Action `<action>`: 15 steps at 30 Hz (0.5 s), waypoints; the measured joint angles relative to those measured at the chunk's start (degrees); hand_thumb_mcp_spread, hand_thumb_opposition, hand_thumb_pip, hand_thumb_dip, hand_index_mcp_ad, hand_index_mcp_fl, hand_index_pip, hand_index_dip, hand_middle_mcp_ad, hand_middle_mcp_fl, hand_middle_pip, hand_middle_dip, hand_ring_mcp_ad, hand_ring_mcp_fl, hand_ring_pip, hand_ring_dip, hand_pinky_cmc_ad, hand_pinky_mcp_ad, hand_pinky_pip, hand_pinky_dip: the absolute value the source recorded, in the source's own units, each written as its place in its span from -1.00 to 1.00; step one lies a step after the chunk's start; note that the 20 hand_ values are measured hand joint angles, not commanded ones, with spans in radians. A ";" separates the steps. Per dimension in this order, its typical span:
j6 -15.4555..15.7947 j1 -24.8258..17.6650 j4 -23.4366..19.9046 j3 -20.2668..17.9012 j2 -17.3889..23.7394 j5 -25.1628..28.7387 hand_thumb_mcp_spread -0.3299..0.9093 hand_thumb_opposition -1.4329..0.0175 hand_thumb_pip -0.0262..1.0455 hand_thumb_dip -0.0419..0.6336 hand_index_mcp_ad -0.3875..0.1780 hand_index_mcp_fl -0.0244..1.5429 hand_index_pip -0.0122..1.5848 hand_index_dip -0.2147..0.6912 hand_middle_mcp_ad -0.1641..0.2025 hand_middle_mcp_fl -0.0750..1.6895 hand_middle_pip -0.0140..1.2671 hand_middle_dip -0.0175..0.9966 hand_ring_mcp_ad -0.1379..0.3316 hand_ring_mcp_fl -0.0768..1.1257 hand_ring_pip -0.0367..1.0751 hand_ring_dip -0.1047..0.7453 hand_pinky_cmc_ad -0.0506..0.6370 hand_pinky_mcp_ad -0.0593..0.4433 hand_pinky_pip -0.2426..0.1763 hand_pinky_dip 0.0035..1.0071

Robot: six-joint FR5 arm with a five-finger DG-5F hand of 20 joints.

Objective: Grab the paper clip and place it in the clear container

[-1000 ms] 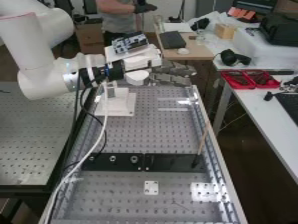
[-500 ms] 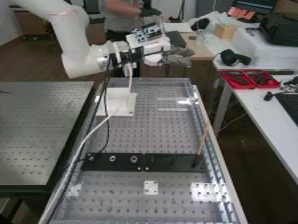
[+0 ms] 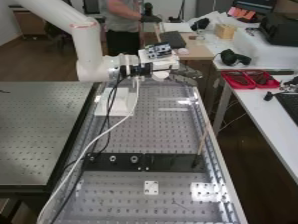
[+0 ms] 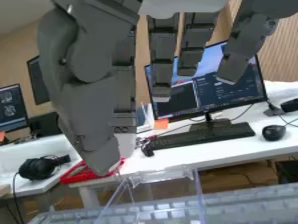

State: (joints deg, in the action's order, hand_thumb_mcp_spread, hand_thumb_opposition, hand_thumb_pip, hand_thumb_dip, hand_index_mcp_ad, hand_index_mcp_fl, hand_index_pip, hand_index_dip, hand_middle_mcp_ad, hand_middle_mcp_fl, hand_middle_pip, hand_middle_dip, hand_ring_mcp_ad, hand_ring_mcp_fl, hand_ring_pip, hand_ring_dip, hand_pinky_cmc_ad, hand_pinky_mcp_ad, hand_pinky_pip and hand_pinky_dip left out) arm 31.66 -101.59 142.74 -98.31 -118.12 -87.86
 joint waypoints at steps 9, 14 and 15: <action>-0.49 -0.09 3.01 1.37 -3.40 0.58 0.50 -0.34 -0.18 -0.13 -0.19 0.16 0.35 -0.24 0.30 -0.45 -0.78 -0.36 -0.11 -0.62 -0.70 -0.54 0.11 0.35 0.63 -0.62; -1.21 0.73 4.27 1.55 -4.41 1.06 0.50 -0.35 -0.18 -0.13 -0.19 0.16 0.35 -0.24 0.30 -0.45 -0.78 -0.37 -0.11 -0.62 -0.70 -0.54 0.11 0.35 0.63 -0.62; -1.33 0.84 4.13 1.46 -4.41 1.11 0.50 -0.35 -0.18 -0.13 -0.19 0.16 0.35 -0.24 0.30 -0.45 -0.78 -0.36 -0.11 -0.62 -0.70 -0.53 0.11 0.35 0.63 -0.62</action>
State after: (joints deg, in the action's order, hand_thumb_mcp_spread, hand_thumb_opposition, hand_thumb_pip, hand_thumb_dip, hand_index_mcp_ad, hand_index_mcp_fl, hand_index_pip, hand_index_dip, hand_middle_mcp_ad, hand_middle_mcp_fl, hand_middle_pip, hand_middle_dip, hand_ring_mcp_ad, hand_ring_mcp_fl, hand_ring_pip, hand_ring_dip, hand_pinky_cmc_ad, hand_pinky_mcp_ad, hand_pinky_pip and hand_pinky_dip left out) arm 30.33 -100.75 146.87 -96.86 -122.53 -86.75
